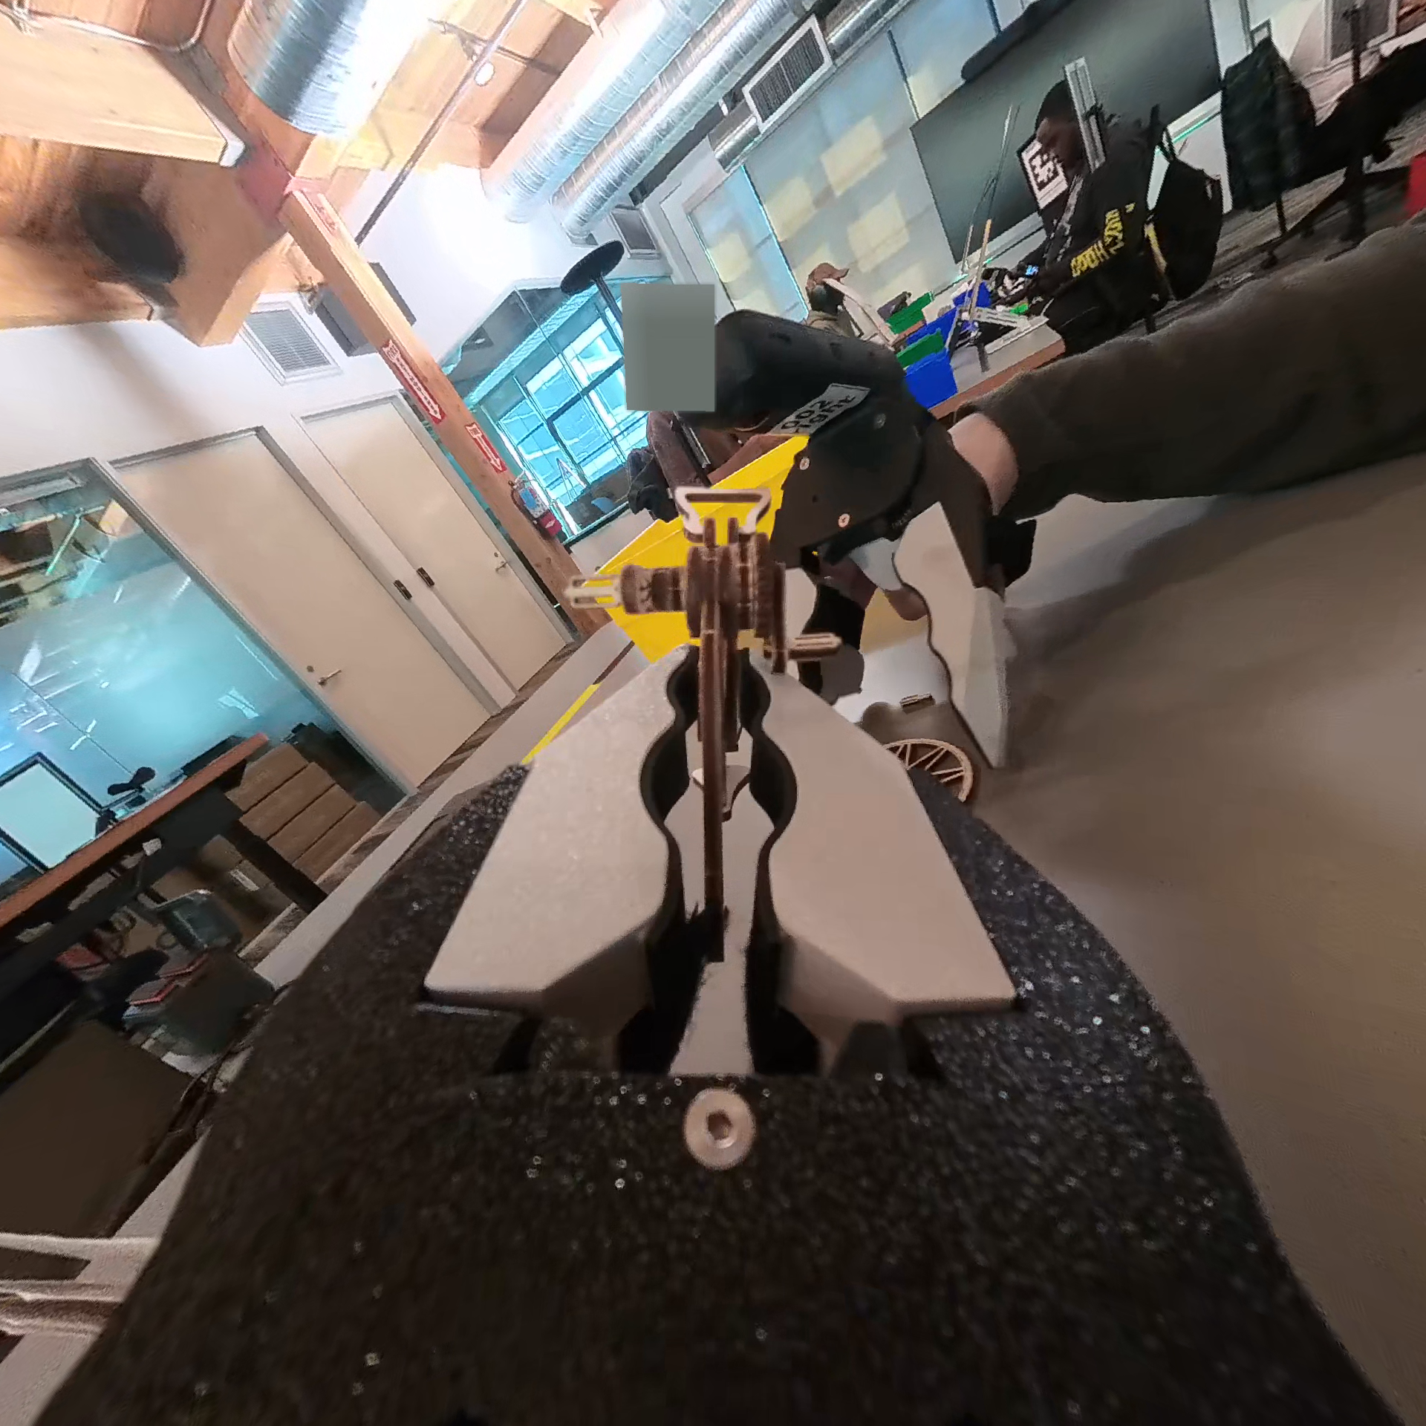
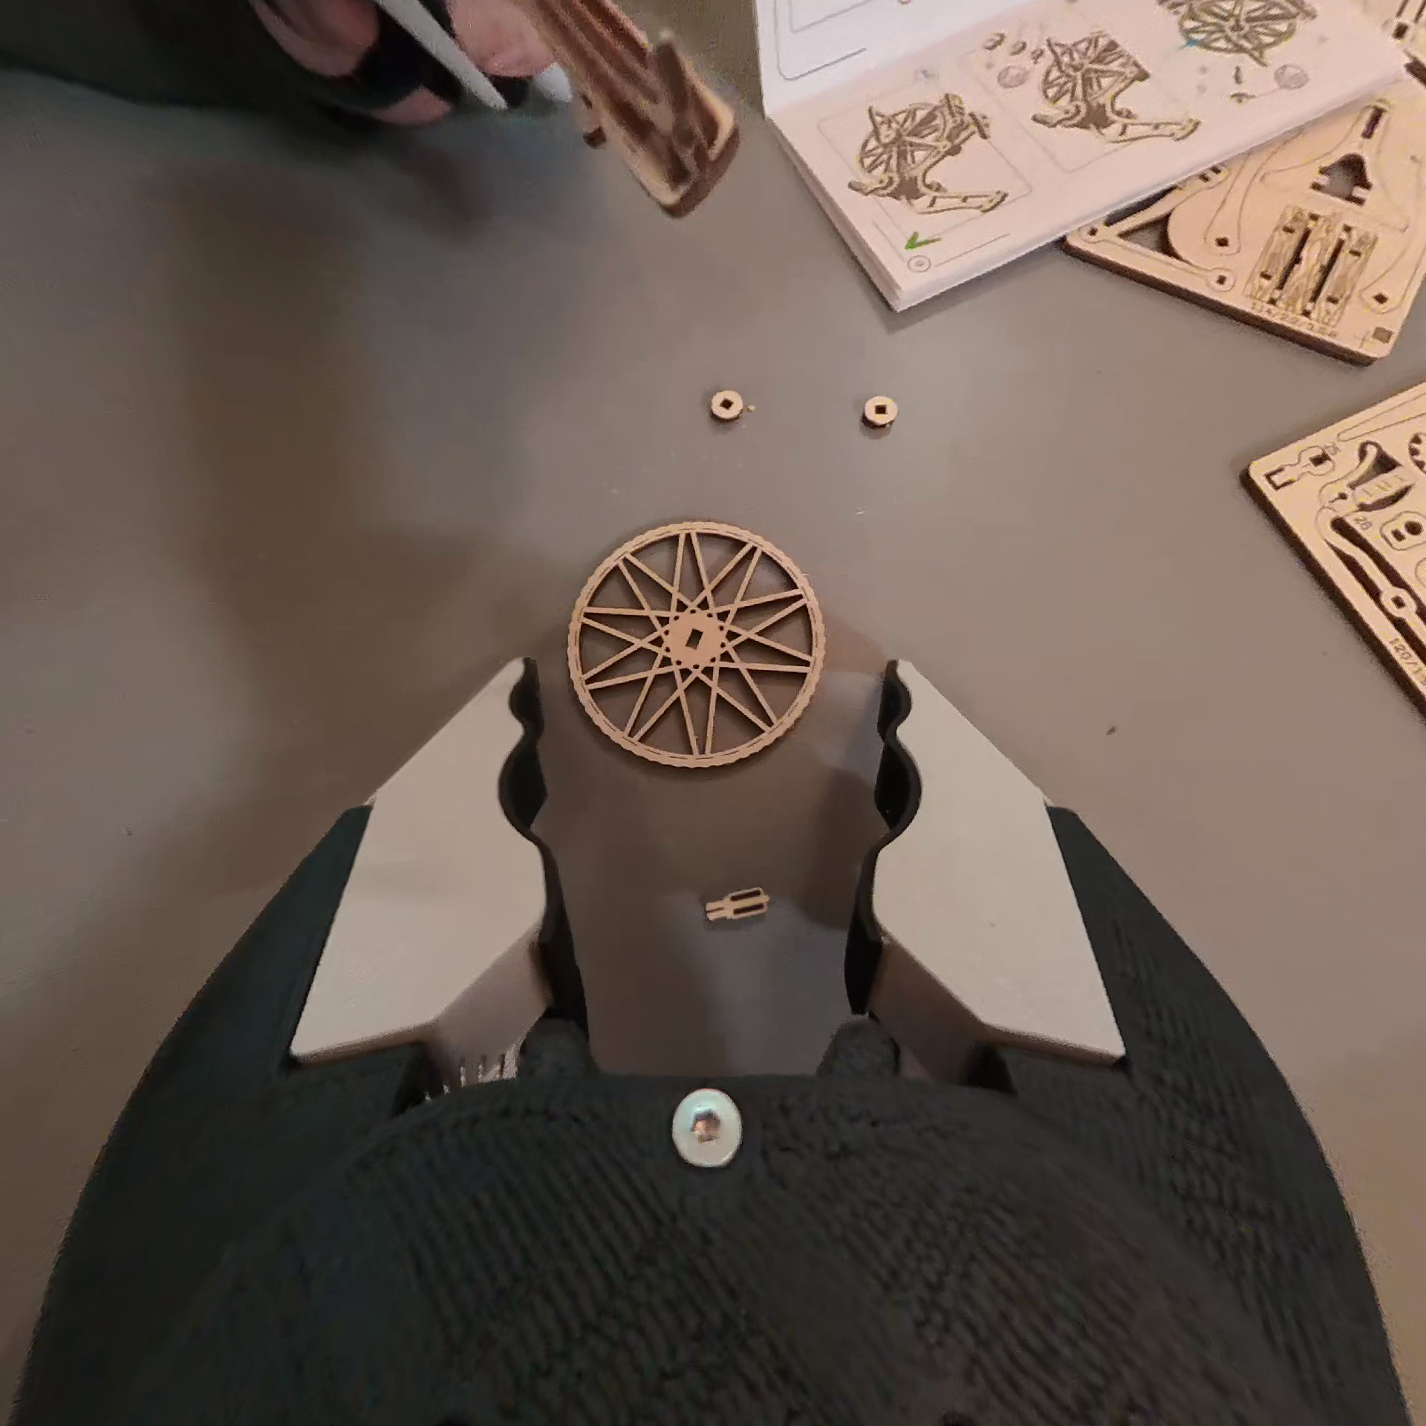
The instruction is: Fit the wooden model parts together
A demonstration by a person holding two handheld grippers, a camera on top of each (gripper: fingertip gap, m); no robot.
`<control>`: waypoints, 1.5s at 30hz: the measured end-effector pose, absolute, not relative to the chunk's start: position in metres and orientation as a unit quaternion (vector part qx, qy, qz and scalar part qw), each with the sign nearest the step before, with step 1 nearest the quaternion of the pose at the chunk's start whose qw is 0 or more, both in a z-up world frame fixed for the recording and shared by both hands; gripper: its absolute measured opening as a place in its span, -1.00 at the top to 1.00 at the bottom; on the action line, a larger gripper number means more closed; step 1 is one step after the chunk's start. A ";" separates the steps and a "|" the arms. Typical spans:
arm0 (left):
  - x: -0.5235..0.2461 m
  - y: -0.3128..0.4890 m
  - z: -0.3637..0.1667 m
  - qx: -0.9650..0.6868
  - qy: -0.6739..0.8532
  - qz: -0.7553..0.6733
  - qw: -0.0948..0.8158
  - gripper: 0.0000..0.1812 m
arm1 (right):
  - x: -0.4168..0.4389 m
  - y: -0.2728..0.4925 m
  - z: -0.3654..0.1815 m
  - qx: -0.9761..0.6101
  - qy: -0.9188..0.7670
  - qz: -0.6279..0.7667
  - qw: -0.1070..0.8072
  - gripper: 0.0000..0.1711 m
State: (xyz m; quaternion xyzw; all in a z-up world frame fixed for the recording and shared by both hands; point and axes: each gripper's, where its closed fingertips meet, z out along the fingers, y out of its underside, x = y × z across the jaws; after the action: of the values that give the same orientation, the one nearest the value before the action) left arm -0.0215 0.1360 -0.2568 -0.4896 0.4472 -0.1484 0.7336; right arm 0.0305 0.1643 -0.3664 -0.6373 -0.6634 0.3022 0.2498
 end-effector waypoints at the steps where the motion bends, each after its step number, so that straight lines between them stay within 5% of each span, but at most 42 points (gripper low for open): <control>1: -0.022 0.136 -0.257 -0.491 0.447 -0.150 0.733 0.93 | 0.032 0.166 -0.366 -0.641 -0.661 0.300 0.251 0.02; 8: -0.023 0.141 -0.259 -0.501 0.441 -0.147 0.730 0.92 | 0.041 0.192 -0.357 -0.715 -0.573 0.311 0.253 0.65; 27: -0.018 0.143 -0.265 -0.508 0.454 -0.124 0.721 0.92 | 0.036 0.191 -0.368 -0.731 -0.617 0.115 0.269 1.00; 40: -0.023 0.156 -0.272 -0.577 0.402 -0.199 0.683 0.93 | 0.065 0.221 -0.184 -0.433 -0.488 -0.112 0.750 1.00; 45: -0.010 0.146 -0.275 -0.578 0.417 -0.232 0.662 0.93 | 0.048 0.165 -0.163 -0.235 -0.486 -0.198 0.818 1.00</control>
State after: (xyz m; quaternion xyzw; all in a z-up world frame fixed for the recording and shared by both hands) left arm -0.0097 0.1459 -0.2746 -0.5780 0.4172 -0.2317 0.6619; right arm 0.0477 0.1649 -0.1627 -0.2348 -0.4864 -0.1982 0.8179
